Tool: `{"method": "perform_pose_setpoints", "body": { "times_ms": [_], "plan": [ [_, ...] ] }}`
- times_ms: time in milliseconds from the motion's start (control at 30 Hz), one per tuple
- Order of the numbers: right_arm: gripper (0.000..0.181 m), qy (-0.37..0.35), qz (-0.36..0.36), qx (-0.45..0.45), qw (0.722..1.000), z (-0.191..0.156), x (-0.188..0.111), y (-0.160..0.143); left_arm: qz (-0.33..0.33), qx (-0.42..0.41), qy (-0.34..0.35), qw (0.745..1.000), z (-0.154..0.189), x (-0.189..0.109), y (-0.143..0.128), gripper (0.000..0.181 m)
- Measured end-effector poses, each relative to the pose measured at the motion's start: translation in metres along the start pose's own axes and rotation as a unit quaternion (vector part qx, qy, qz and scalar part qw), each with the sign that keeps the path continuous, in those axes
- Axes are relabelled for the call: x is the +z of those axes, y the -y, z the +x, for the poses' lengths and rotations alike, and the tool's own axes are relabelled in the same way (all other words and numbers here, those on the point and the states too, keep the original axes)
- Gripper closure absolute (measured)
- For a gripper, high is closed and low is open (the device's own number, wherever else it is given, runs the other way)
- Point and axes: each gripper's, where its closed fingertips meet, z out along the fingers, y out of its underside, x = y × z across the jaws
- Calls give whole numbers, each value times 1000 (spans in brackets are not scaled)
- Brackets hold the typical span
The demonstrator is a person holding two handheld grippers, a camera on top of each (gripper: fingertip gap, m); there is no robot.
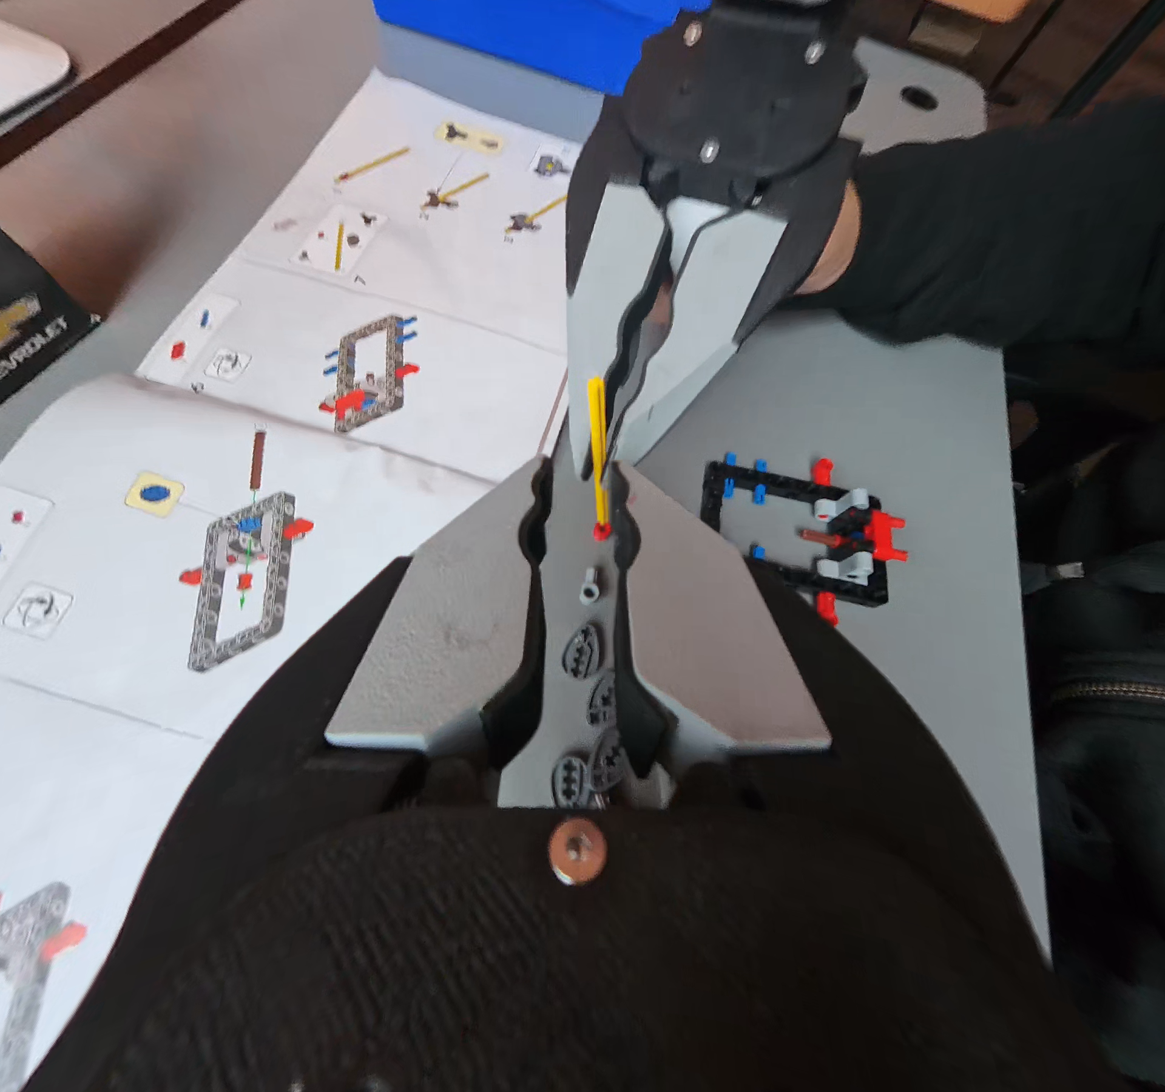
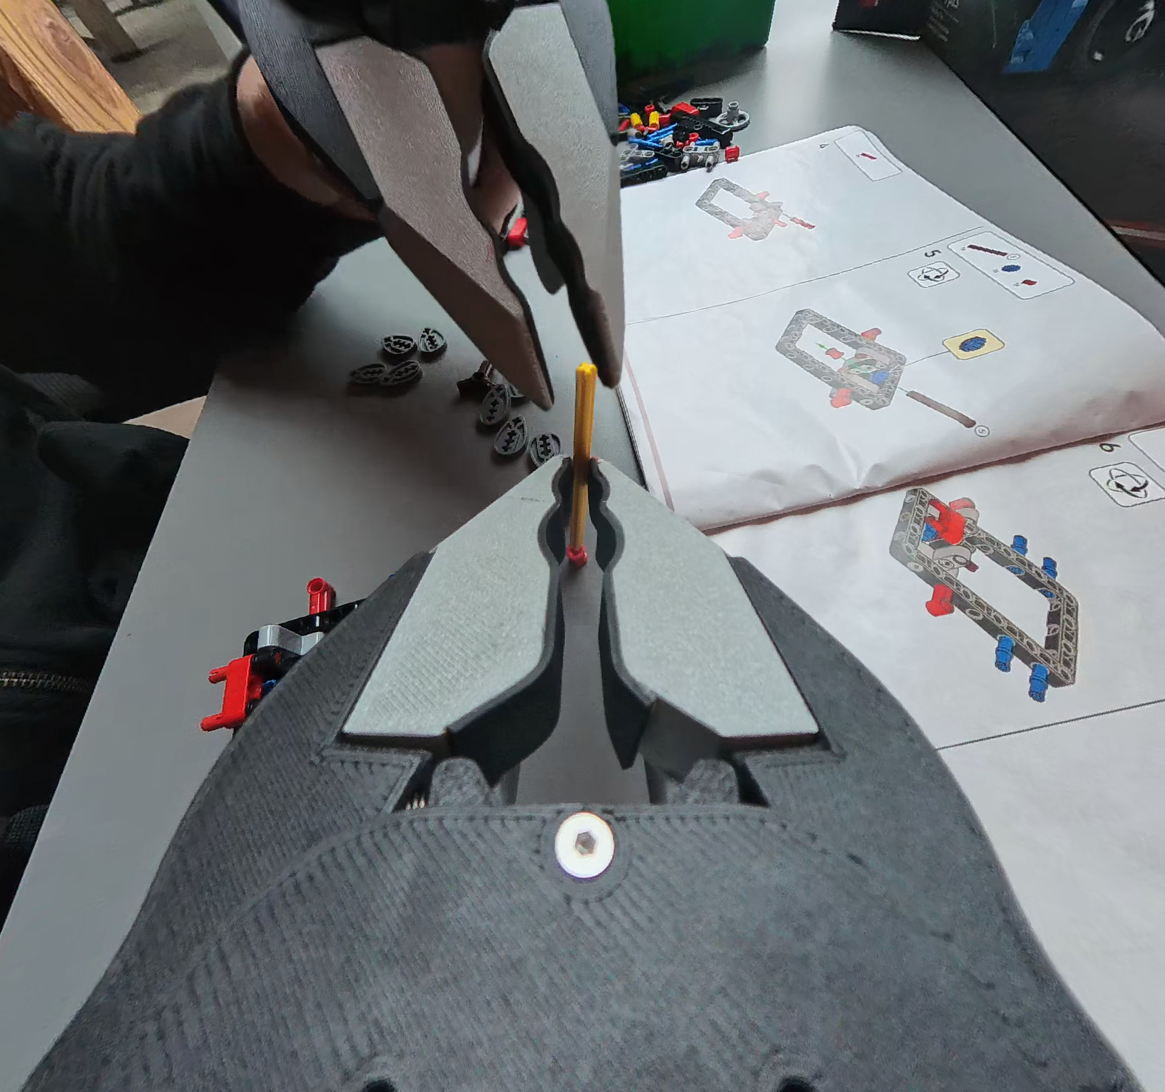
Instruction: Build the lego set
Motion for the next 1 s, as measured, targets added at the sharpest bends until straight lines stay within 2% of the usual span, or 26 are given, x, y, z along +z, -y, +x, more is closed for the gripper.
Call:
{"method": "perform_pose_setpoints", "body": {
  "times_ms": [133, 333, 833, 1000],
  "plan": [
    [180, -6, 0, -5, 1000, -1, 0, 1, 19, -6, -45, 999, 7, 6, 18, 161],
    [180, -16, -6, -15, 1000, -3, 0, 1, 7, -12, -82, 997, 12, 18, 13, 178],
    [180, -10, 4, -13, 1000, -5, -1, 1, 38, -19, -88, 995, 12, 15, 13, 179],
    [179, -20, -13, -28, 999, -4, 2, -4, 34, 8, -65, 997, 10, 11, 14, 178]
  ]
}}
